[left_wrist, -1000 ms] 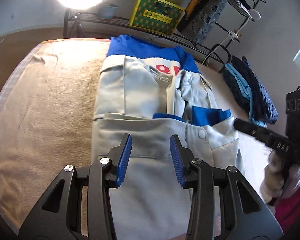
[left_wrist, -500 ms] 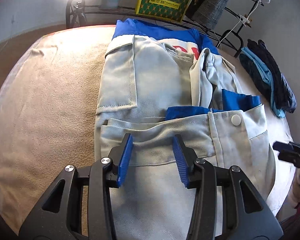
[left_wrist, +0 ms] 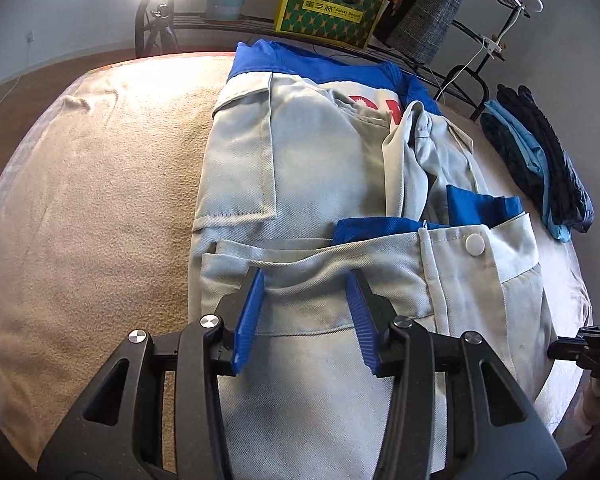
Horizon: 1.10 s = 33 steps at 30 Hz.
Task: Fold large clothes
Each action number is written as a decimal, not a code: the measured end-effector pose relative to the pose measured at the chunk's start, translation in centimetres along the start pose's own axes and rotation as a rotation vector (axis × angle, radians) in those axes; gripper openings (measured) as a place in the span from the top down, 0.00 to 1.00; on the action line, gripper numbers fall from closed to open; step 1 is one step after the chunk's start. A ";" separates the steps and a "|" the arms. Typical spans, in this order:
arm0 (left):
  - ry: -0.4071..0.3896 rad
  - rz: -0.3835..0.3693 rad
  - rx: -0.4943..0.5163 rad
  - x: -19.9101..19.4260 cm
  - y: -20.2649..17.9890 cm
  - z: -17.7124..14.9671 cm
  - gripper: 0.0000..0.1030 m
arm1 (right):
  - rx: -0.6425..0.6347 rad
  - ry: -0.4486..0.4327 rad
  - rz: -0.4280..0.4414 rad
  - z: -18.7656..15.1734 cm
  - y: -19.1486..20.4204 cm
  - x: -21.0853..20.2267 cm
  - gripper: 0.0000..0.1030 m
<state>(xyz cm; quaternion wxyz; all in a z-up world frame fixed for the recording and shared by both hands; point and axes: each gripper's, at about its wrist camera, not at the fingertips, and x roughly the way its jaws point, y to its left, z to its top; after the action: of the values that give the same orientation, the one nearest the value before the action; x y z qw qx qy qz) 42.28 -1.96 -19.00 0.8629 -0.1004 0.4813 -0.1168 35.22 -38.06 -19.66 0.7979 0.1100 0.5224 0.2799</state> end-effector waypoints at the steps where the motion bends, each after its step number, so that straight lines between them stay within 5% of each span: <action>1: -0.002 0.001 0.002 0.0 0.0 0.0 0.55 | -0.009 0.011 -0.023 -0.4 -0.2 0.1 0.98; 3: -0.005 0.005 0.006 0.0 -0.1 0.0 0.55 | -0.040 0.075 -0.109 -1.2 -0.7 1.2 1.00; 6: 0.004 0.008 -0.001 -0.1 -0.1 0.3 0.55 | -0.060 0.075 -0.113 -1.4 -0.3 0.8 1.00; 12: -0.047 -0.004 -0.030 -2.2 -0.1 0.8 0.55 | -0.168 -0.154 -0.138 0.9 3.1 -4.2 0.99; 16: -0.105 0.003 0.004 -3.6 -0.8 1.1 0.55 | -0.254 -0.222 -0.154 2.7 5.8 -1.8 0.97; 18: -0.108 0.027 0.021 -3.3 -0.9 1.2 0.55 | -0.265 -0.212 -0.162 3.8 6.3 0.2 0.88; 24: 0.009 0.045 -0.038 0.5 1.4 0.7 0.55 | -0.218 -0.109 -0.249 5.6 5.2 5.1 0.87; 26: -0.016 0.043 -0.029 0.8 1.5 0.4 0.55 | -0.166 -0.061 -0.219 5.5 3.9 6.3 0.87; 30: 0.018 0.027 -0.032 0.4 1.7 1.1 0.55 | -0.254 -0.054 -0.292 5.2 5.3 6.3 0.87; 33: -0.009 -0.020 -0.077 -1.2 2.9 2.6 0.55 | -0.218 -0.067 -0.236 5.9 5.1 4.6 0.85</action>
<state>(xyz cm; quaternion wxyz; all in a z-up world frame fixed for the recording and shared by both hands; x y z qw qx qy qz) 44.25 1.28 -17.52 0.8593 -0.1388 0.4807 -0.1064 40.20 -30.59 -18.25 0.8494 -0.0299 0.4714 0.2354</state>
